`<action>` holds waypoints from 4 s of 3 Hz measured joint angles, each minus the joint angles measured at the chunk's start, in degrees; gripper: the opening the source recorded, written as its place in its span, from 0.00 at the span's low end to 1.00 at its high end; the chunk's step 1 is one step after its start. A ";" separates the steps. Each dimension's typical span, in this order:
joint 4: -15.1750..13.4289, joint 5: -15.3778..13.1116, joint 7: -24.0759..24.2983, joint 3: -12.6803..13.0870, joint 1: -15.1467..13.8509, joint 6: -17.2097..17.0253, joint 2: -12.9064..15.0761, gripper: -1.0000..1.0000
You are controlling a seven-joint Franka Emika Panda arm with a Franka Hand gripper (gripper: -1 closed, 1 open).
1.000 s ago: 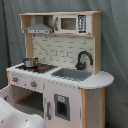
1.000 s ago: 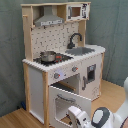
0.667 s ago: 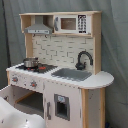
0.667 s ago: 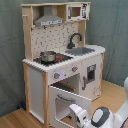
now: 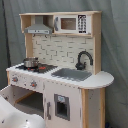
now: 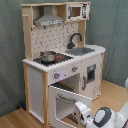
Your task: Play with the kitchen
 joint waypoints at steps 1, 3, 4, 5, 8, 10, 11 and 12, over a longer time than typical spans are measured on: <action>-4.55 0.00 2.65 -0.10 0.08 -0.30 2.86 0.00; -13.88 -0.39 7.36 -0.61 0.07 -2.06 8.50 0.00; -17.41 -0.76 10.90 -3.40 -0.02 -1.87 9.17 0.00; -19.93 -2.53 13.77 -6.71 -0.95 0.94 9.34 0.00; -22.27 -11.72 17.94 -12.33 -7.42 11.49 9.35 0.00; -22.55 -17.22 21.85 -17.69 -8.29 18.43 9.35 0.00; -22.49 -17.29 22.42 -17.13 -8.15 18.96 9.35 0.00; -22.49 -17.29 22.46 -17.01 -8.13 18.96 9.35 1.00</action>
